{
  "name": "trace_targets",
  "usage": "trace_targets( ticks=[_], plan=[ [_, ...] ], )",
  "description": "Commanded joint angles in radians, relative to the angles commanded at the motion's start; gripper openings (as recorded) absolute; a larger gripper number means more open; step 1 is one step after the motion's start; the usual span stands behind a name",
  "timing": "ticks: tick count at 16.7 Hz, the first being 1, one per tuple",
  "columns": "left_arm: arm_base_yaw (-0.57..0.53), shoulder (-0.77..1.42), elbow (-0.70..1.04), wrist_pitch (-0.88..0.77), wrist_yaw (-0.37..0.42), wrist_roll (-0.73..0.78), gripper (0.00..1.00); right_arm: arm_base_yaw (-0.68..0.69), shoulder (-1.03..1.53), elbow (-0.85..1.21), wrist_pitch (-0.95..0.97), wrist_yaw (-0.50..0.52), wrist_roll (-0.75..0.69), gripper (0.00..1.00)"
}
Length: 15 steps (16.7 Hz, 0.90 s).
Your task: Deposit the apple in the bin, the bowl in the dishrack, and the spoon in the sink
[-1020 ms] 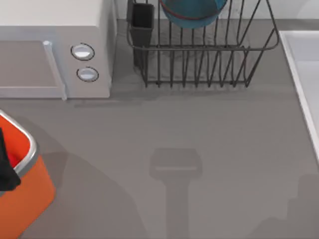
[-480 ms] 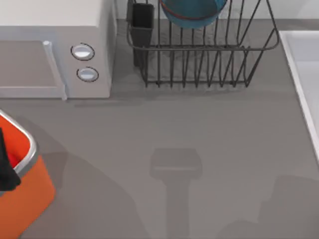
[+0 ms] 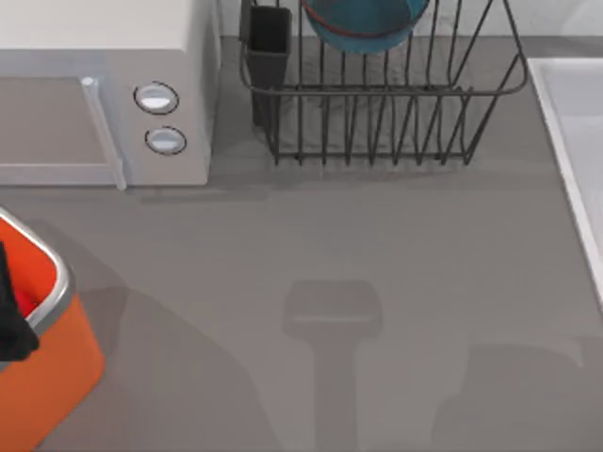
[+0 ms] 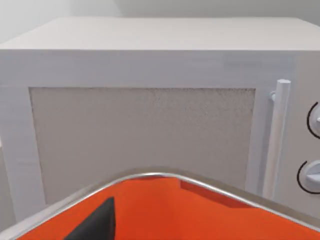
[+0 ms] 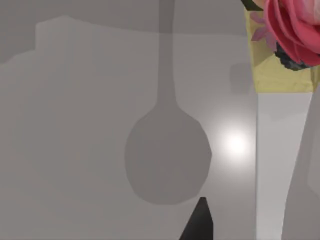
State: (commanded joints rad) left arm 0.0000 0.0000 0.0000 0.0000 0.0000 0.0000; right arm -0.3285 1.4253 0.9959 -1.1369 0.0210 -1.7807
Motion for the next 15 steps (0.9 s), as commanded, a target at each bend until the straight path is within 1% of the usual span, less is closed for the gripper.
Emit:
trace_targets(
  ticks=[4, 7, 10, 15],
  plan=[
    [0.0, 0.0, 0.0, 0.0, 0.0, 0.0, 1.0, 0.005, 0.034, 0.031, -0.011, 0.0, 0.001, 0.0],
    [0.0, 0.0, 0.0, 0.0, 0.0, 0.0, 1.0, 0.02, 0.146, 0.158, -0.056, 0.002, 0.004, 0.0],
    [0.0, 0.0, 0.0, 0.0, 0.0, 0.0, 1.0, 0.046, 0.32, 0.379, -0.127, 0.004, 0.014, 0.0],
    [0.0, 0.0, 0.0, 0.0, 0.0, 0.0, 1.0, 0.099, 0.68, 0.908, -0.273, 0.006, 0.064, 0.0]
  ],
)
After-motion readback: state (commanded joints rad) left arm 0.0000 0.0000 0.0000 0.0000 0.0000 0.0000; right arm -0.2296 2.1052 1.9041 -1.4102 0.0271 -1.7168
